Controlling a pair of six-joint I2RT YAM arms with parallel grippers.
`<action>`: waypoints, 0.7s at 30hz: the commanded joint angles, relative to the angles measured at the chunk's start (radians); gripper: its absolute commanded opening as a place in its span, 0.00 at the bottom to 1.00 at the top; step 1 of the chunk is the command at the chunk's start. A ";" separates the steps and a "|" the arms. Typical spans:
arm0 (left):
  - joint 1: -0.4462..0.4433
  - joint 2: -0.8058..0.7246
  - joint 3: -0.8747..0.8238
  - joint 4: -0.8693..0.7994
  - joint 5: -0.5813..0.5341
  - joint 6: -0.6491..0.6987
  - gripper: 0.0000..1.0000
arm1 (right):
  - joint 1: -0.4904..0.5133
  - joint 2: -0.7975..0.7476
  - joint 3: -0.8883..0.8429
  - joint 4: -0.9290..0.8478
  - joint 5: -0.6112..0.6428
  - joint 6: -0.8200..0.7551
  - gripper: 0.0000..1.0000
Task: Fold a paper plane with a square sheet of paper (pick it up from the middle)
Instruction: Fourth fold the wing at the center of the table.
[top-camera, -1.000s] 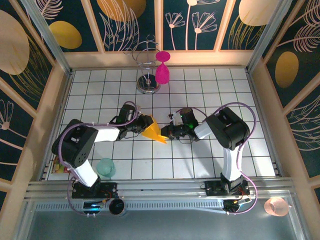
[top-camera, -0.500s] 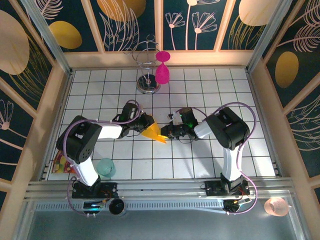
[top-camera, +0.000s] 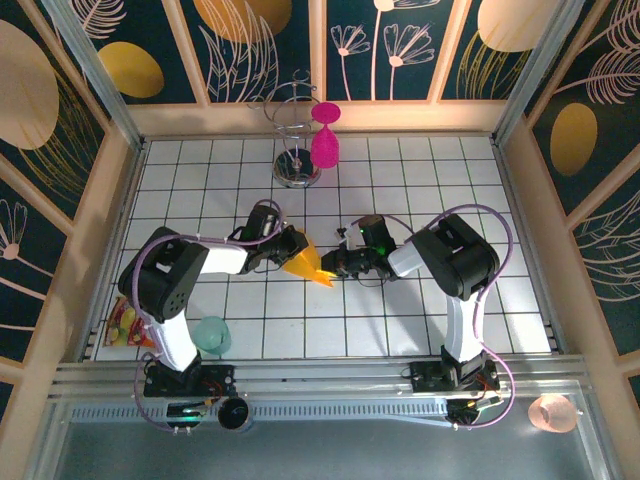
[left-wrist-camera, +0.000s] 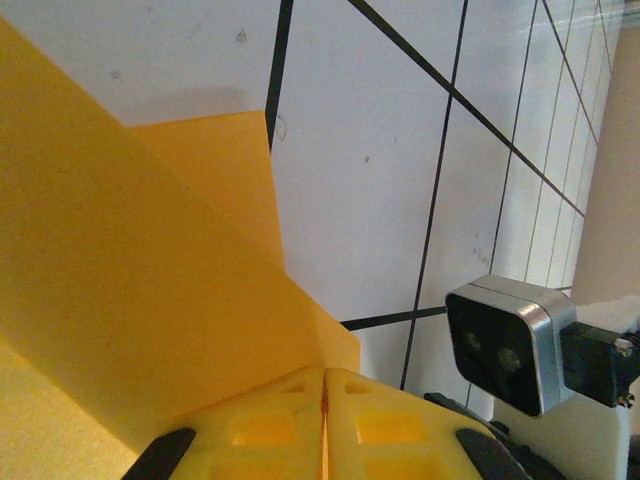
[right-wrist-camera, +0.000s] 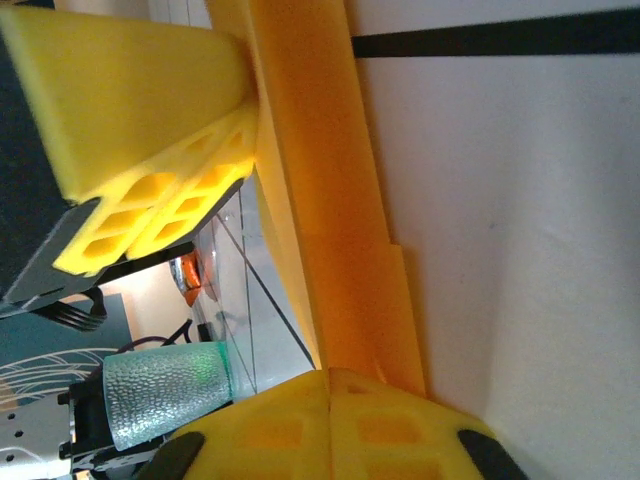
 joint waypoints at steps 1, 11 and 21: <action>-0.005 0.019 0.029 -0.035 -0.015 0.027 0.09 | -0.003 -0.041 0.001 -0.059 0.005 -0.014 0.14; -0.004 0.033 0.046 -0.063 -0.029 0.033 0.08 | -0.044 -0.147 0.006 -0.174 0.058 -0.080 0.29; -0.004 0.038 0.057 -0.079 -0.036 0.036 0.08 | 0.039 -0.211 0.109 -0.512 0.385 -0.353 0.47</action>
